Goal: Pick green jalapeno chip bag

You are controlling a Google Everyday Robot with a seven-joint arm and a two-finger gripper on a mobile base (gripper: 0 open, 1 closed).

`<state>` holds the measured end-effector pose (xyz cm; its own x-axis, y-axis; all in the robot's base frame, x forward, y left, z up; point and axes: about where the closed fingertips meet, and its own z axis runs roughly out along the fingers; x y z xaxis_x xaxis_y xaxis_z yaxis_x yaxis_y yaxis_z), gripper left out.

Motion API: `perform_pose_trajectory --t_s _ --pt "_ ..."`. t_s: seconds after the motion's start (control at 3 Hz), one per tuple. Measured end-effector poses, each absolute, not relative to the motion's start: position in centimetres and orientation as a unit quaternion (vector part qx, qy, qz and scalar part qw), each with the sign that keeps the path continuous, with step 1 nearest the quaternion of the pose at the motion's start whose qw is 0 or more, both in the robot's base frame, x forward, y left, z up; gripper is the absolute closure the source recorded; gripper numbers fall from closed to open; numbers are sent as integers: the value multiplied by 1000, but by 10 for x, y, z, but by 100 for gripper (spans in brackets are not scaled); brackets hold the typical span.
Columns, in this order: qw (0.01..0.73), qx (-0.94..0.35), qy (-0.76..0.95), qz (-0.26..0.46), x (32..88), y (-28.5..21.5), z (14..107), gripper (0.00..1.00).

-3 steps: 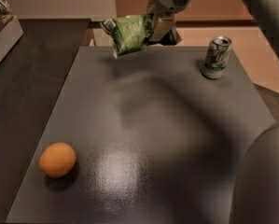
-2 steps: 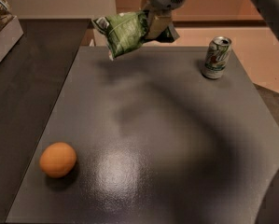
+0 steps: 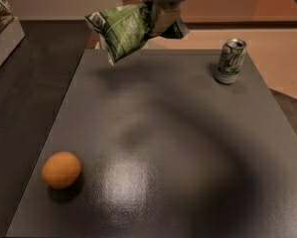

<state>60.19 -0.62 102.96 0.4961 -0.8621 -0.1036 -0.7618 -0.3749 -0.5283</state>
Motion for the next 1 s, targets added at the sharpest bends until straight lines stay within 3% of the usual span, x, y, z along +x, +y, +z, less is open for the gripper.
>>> perform_pose_trajectory --t_s 1.0 --pt "289 -829 468 -103 582 0 1053 100"
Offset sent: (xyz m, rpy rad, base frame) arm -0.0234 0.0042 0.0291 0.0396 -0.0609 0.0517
